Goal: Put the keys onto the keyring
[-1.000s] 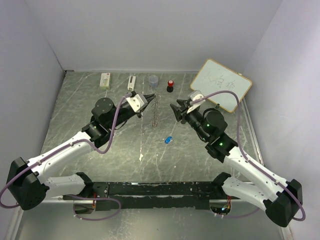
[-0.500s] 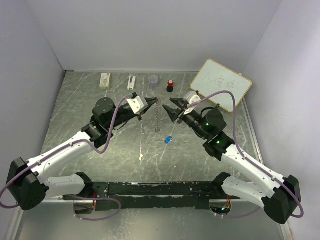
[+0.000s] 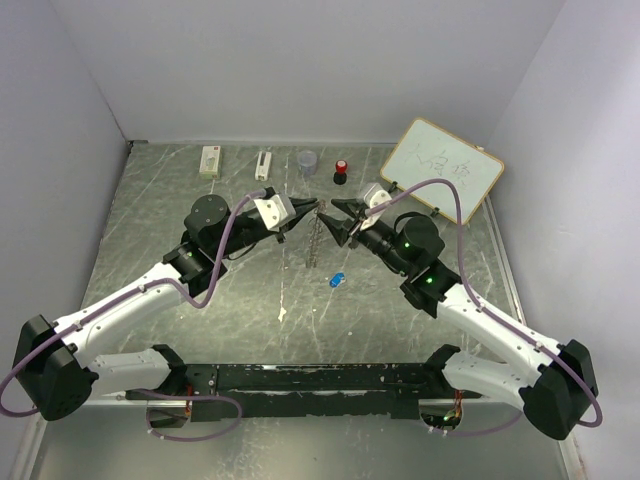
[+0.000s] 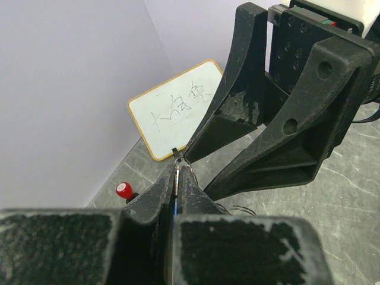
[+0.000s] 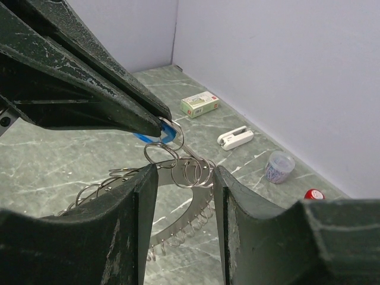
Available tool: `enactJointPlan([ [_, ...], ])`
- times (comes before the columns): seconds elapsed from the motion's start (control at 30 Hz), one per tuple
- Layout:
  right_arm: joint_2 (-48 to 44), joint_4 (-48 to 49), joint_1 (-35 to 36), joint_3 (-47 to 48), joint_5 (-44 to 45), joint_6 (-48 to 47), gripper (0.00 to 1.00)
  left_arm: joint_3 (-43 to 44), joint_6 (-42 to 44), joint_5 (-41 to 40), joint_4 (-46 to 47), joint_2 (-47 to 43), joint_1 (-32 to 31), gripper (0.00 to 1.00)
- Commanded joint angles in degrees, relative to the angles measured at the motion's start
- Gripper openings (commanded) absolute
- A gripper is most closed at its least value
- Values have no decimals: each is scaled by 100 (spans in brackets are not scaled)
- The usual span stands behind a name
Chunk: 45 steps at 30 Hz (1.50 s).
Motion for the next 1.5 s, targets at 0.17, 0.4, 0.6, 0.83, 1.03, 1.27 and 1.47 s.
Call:
enactJointPlan([
  [0.17,-45,262,-8,92,-65,-40,41,326,-83,266,73,-20,24,7],
  [0.4,-118,255,-12,99,-37,-40,40,371,-84,309,22,39,33,7],
  [0.6,-169,229,-12,106,18,-70,39,402,-92,367,12,62,27,7],
  [0.83,-10,306,-8,168,-19,-48,37,439,-118,460,0,100,24,7],
  [1.03,72,370,-6,190,-21,-58,24,463,-126,499,-6,91,32,7],
  [1.27,28,467,-12,108,195,135,0,360,-148,272,202,12,30,7],
  [1.47,-75,766,-21,-28,496,795,0,-171,-177,101,1087,-183,29,7],
])
